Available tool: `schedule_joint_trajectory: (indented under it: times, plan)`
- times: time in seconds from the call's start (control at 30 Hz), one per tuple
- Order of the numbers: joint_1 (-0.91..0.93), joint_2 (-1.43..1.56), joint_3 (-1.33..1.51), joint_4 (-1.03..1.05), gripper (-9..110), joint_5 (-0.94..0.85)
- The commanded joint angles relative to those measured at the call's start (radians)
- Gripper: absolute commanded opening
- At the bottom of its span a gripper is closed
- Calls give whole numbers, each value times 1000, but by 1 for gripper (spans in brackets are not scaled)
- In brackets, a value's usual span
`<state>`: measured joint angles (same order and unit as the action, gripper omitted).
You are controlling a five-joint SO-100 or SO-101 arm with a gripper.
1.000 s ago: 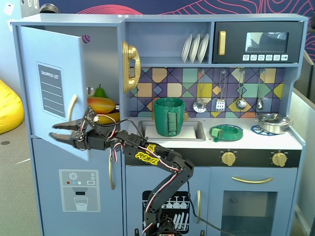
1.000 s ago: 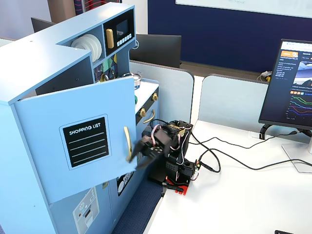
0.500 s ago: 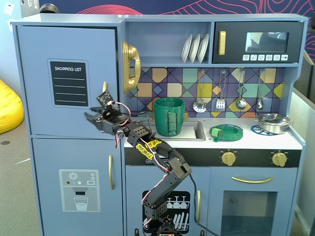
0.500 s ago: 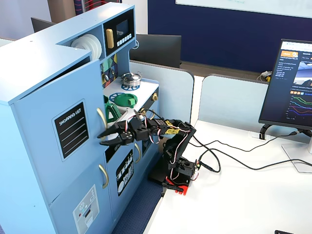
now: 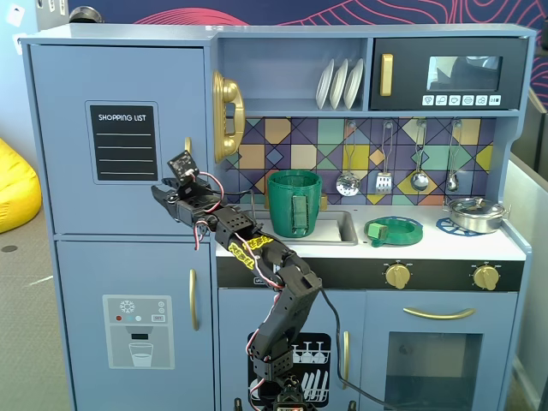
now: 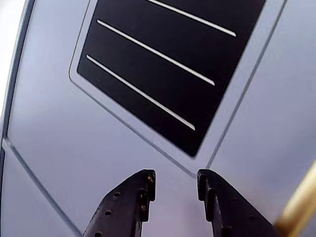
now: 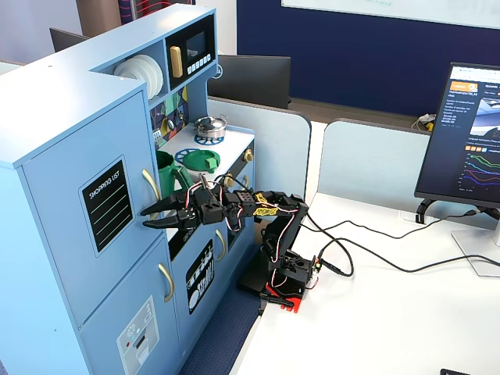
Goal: Close the left cabinet door
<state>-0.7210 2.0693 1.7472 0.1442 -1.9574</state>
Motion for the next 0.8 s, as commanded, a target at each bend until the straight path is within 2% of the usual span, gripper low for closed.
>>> schedule_joint_trajectory:
  times: [0.0, 0.13, 0.33, 0.6, 0.77]
  plan:
    - [-5, 206, 98, 95, 0, 17]
    - [49, 436, 285, 268, 0, 77]
    - [318, 706, 532, 629, 0, 153]
    - [630, 900, 861, 900, 0, 207]
    - [733, 1000, 1081, 1028, 0, 249]
